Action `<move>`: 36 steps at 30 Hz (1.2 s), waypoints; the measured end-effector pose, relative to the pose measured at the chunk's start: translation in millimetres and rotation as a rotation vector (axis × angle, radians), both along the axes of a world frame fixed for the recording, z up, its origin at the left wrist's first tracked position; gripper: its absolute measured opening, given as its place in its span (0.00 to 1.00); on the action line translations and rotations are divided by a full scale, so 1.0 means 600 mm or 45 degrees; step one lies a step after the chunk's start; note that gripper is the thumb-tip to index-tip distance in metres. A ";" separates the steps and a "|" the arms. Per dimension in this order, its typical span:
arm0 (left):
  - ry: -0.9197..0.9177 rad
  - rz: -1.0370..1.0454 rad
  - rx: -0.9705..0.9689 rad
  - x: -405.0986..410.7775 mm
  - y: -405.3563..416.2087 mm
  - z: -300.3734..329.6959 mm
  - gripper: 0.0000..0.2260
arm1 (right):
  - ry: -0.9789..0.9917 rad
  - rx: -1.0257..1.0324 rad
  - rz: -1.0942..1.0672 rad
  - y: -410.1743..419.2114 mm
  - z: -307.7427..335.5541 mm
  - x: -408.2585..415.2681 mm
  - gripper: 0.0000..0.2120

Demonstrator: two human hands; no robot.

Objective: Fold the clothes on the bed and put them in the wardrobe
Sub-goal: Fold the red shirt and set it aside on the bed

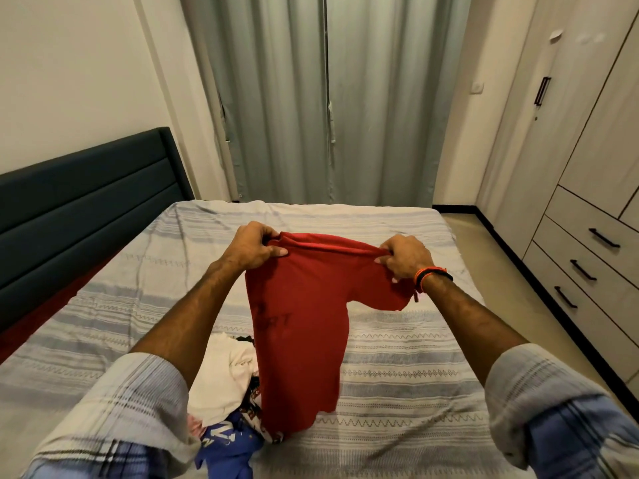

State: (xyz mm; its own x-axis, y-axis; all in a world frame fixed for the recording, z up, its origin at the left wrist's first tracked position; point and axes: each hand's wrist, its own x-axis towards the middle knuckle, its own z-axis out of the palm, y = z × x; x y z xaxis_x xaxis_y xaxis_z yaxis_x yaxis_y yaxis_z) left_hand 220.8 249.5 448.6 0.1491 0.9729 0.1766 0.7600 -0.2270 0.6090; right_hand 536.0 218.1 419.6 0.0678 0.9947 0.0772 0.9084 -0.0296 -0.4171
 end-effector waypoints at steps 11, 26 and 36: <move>0.410 0.209 0.281 0.042 -0.003 0.012 0.13 | 0.450 0.132 -0.178 -0.009 0.028 0.044 0.12; -0.157 0.175 0.128 0.107 -0.007 0.000 0.08 | 0.535 0.158 -0.281 -0.043 0.030 0.090 0.08; -0.132 0.135 0.181 0.123 0.002 -0.002 0.08 | 0.561 0.218 -0.284 -0.048 0.035 0.109 0.08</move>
State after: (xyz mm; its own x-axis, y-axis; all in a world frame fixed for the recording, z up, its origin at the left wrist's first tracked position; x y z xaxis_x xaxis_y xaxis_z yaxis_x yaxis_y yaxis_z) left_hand 294.6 250.9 447.4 0.0206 0.9464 0.3224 0.7190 -0.2381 0.6530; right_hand 601.2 189.1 440.5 0.3397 0.9278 0.1541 0.6250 -0.1002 -0.7742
